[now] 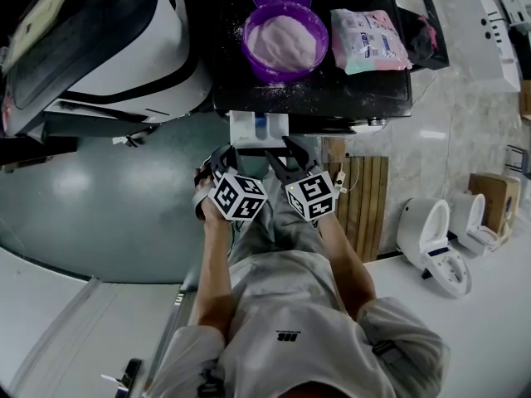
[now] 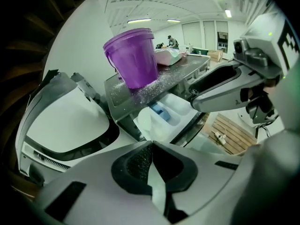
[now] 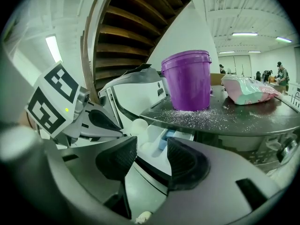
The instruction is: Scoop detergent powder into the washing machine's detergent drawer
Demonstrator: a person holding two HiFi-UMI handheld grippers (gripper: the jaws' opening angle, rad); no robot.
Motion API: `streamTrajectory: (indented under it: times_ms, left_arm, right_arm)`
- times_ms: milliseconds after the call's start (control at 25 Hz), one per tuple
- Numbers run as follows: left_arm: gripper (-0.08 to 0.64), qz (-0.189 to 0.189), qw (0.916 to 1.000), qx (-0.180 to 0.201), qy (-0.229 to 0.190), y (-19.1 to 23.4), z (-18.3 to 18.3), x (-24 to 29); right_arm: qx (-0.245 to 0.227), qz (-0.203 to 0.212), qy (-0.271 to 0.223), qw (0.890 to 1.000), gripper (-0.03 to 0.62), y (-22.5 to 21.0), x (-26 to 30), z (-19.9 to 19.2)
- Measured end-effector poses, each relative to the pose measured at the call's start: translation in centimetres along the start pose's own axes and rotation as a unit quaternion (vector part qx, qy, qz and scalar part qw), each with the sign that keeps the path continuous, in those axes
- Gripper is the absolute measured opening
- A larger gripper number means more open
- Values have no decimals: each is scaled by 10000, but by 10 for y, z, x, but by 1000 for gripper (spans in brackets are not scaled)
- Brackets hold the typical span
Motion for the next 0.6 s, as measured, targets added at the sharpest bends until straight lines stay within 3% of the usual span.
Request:
streamTrajectory:
  times_ms: [320,440,600]
  left_arm:
    - [15,-77,9999,-61,-51,1,0,-1]
    - [15,-339,9968,-598,-421,1,3,-9]
    - [15,-938,9799,-1424,-1036,1,13,-20]
  right_arm:
    - [-58,-53,-2,10000,181,1,-3,1]
    - [-132,-69,-45,9999,181,3,-6,4]
    - [-255,-181,-173,9994,181,2,-14,15]
Point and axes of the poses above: the fingertips, and each gripper's own axes: x forward along the fingers, y to its left, z out of its top, the point moved 3 cm from there along -x, backward along the fingers, and after that the axes turned 6 degrees about -x, right-handed, at the moved point
